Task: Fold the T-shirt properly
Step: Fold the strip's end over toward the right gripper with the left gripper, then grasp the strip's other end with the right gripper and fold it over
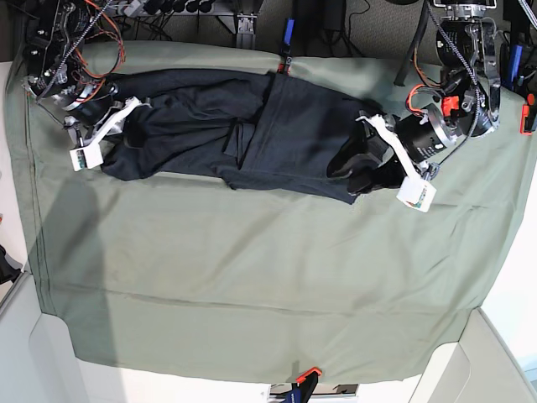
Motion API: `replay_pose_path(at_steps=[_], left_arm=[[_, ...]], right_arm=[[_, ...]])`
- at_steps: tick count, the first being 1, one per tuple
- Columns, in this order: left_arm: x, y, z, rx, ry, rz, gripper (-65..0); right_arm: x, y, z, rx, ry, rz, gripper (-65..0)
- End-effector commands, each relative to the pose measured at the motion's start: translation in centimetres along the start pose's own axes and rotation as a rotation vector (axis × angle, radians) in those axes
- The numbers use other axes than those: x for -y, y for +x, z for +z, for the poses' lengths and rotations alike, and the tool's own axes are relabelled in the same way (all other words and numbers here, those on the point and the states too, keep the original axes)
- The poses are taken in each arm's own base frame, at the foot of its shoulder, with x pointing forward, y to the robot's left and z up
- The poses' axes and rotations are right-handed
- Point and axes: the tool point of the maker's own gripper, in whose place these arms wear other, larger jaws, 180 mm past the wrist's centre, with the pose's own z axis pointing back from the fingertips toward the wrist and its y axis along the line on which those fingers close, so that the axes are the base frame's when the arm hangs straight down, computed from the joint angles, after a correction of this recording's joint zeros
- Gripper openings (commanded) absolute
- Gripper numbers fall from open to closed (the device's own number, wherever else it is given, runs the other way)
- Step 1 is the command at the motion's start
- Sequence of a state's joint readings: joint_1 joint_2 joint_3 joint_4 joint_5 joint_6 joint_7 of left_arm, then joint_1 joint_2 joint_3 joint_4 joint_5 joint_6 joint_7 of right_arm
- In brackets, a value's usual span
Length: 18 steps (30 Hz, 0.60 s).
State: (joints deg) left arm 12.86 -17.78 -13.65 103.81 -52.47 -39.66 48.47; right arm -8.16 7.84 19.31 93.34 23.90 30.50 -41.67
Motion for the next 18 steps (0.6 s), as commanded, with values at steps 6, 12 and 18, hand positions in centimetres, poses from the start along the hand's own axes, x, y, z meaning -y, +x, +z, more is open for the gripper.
replay_pose_path(at_steps=[6,12,18], left_arm=[[-1.9,2.3,2.4,0.06,0.04,-0.011,-28.9],[-2.5,2.2,3.0,0.039,0.054,-0.03,-28.9],[-3.0,1.5,3.1,0.006,0.081,-0.047,-28.9]], right_arm=[[7.2,7.3,4.2,0.188,-0.167,0.016,-65.0],[8.8,11.0,6.7,0.233,-0.148,0.034,-65.0],[3.8,11.6,5.7,0.264,0.003,-0.001,-65.0]])
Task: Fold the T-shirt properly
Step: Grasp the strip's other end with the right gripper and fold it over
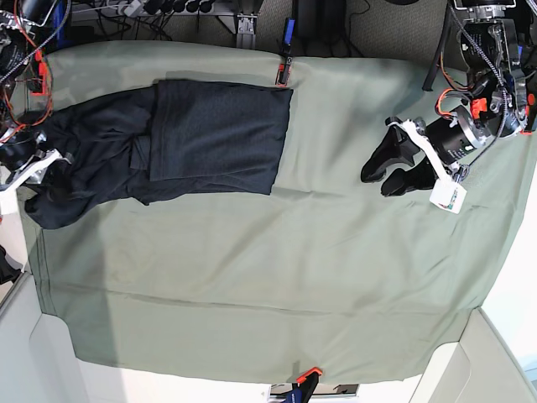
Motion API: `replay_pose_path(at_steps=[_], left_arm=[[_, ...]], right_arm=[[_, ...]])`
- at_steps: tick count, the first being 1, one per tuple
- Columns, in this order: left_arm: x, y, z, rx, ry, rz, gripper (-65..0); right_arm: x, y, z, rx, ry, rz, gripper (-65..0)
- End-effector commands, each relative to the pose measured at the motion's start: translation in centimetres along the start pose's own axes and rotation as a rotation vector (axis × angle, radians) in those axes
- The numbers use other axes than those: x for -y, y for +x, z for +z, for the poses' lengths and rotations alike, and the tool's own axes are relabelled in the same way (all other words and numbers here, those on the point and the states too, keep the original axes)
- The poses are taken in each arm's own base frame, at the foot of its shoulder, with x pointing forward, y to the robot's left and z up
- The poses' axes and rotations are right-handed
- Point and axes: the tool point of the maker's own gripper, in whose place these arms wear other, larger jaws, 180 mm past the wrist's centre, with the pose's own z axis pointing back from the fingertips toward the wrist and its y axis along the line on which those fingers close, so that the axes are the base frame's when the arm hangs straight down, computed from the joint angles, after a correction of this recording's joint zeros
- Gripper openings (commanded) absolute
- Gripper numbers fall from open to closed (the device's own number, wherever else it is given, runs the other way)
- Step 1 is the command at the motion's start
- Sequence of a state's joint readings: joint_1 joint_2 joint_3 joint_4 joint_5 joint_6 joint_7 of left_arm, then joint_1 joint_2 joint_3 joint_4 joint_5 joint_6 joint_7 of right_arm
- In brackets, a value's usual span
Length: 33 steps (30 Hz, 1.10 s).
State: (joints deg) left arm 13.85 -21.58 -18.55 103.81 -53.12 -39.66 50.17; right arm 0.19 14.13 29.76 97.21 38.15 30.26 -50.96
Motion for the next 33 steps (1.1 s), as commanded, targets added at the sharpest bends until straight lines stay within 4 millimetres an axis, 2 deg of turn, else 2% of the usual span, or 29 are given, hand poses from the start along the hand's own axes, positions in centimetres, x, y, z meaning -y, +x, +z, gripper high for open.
replay_pose_path(at_steps=[1,5,12,15,18,19,22,23,24,28,31,33], left_arm=[[0.0,1.2,0.4,0.034,-0.005,-0.025,-28.9],[-0.4,1.4,0.6,0.026,0.001,-0.039,-28.9],[-0.7,1.5,1.0,0.016,0.007,-0.056,-28.9],[-0.7,1.6,1.0,0.022,0.002,-0.052,-28.9],[-0.5,1.7,1.0,0.03,-0.008,-0.044,-28.9],[-0.4,1.8,1.0,0.031,-0.01,-0.042,-28.9],[-0.4,1.8,1.0,0.031,-0.01,-0.042,-28.9],[-0.4,1.8,1.0,0.031,-0.01,-0.042,-28.9],[-0.4,1.7,1.0,0.03,-0.01,-0.042,-28.9],[-0.4,1.7,1.0,0.025,-0.009,-0.042,-28.9],[-0.5,1.5,1.0,0.014,-0.009,-0.042,-28.9],[-0.4,1.4,1.0,0.012,-0.009,-0.041,-28.9]], right_arm=[[-2.0,1.8,0.1,0.073,0.053,0.012,-65.0],[-8.3,0.8,-0.7,0.108,0.171,-0.015,-65.0],[-20.1,-3.1,-2.8,0.037,0.397,-0.022,-65.0],[-23.9,-4.4,-3.8,0.001,0.448,0.032,-65.0],[-26.9,-6.1,-4.4,-0.055,0.512,0.073,-65.0],[-27.6,-6.7,-4.5,-0.075,0.526,0.088,-63.3],[-28.6,-8.0,-4.8,-0.119,0.533,0.125,-29.8],[-28.7,-8.1,-4.8,-0.122,0.534,0.13,-22.9],[-28.7,-8.1,-4.8,-0.122,0.535,0.13,-19.9],[-28.7,-7.5,-4.6,-0.104,0.533,0.139,-20.1],[-28.1,-5.3,-3.9,-0.042,0.5,0.15,-20.1],[-26.6,-3.7,-3.5,0.0,0.434,0.18,-20.1]])
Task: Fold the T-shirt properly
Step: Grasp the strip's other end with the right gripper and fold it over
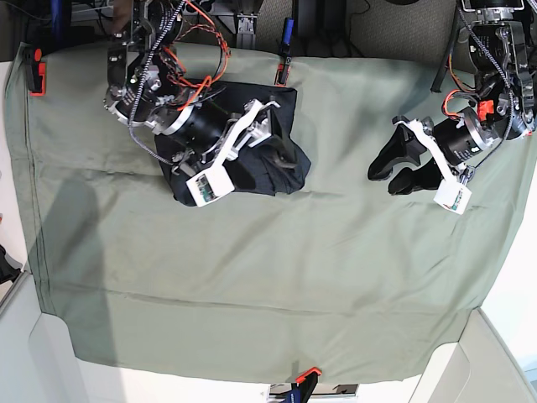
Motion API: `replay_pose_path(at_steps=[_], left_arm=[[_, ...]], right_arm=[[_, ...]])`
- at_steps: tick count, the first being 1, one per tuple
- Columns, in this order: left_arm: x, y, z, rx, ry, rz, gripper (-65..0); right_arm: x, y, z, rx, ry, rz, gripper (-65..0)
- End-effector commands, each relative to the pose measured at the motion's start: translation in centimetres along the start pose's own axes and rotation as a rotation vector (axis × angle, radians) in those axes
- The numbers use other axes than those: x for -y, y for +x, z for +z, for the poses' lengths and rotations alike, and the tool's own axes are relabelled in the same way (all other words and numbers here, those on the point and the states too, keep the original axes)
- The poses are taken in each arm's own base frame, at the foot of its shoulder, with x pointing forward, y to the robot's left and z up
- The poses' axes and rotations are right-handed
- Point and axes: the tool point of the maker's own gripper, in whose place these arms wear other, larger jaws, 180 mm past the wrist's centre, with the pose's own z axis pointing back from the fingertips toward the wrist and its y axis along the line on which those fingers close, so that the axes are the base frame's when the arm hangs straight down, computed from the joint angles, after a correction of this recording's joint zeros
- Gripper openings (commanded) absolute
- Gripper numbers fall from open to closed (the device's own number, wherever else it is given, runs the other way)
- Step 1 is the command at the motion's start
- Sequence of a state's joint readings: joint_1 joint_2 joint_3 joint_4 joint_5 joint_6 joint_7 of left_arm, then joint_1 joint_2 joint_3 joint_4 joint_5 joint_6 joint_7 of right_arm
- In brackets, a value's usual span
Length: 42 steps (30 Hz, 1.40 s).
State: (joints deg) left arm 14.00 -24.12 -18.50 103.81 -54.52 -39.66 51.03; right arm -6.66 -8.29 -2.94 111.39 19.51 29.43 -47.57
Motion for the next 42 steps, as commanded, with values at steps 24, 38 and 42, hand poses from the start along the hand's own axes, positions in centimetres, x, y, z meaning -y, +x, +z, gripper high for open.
replay_pose_path(at_steps=[24,38,42], left_arm=[[0.9,-0.2,0.7,0.022,-0.035,0.028,-28.9],[-0.1,0.3,1.4,0.042,-0.002,0.029,-28.9],[-0.8,1.0,2.1,0.072,0.016,0.041,-28.9]], right_arm=[[10.1,-1.6,3.3,-0.023,-0.244,-0.088,-65.0],[-2.3,-1.9,3.2,-0.03,0.173,-0.034,-65.0],[-6.3,-3.7,3.5,-0.084,0.249,0.012,-65.0]])
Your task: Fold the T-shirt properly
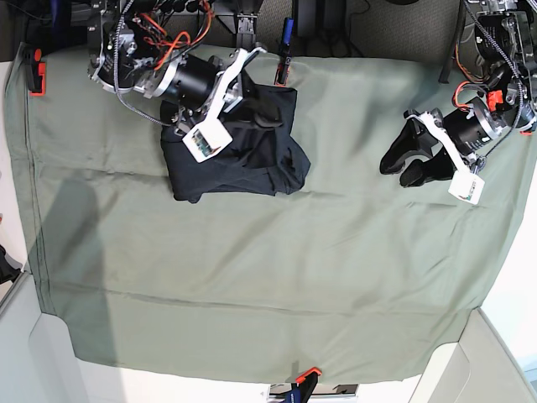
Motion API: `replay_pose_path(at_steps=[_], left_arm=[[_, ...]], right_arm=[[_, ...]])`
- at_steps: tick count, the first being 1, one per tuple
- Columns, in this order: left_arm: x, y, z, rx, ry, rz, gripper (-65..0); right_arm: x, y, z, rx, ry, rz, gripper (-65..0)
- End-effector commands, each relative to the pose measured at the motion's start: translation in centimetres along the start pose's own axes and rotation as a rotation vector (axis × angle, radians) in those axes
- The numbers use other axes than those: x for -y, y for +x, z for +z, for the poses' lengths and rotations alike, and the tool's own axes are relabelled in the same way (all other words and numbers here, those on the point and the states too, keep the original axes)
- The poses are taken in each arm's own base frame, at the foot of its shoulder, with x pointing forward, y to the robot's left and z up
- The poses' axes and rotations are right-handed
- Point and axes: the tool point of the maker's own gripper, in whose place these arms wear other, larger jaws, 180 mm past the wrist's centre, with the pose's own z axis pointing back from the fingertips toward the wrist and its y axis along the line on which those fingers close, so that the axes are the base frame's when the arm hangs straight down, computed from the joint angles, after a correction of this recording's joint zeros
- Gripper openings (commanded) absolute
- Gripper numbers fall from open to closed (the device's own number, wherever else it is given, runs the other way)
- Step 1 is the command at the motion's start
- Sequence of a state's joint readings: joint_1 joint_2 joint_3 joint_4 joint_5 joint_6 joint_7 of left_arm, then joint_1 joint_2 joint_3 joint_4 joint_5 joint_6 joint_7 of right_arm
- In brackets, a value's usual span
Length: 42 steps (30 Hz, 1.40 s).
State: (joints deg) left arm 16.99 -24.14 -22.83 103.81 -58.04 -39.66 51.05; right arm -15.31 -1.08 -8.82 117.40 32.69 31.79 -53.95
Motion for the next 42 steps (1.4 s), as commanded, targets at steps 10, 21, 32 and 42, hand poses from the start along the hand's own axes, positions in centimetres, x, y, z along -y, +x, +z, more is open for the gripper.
replay_pose_path(at_steps=[10,21,32,42], left_arm=[[1.2,1.9,0.5,0.065,-0.073,0.03,-28.9],[7.3,-0.5,1.2,-0.026,-0.271,0.073,-59.4],[18.1,-1.2,-1.2,-0.041,-0.401,-0.311,-59.4],[11.6,-1.5,-1.9,-0.089,-0.221,-0.307,-59.5]], right_arm=[[1.1,1.5,-0.3,0.059,-0.105,0.106,-23.8],[11.2,9.1,4.0,0.21,-0.473,0.153,-23.9],[17.5,8.2,4.9,0.212,-0.511,-0.059,-65.0],[8.0,2.1,-2.5,0.005,-0.182,-0.003,-65.0]])
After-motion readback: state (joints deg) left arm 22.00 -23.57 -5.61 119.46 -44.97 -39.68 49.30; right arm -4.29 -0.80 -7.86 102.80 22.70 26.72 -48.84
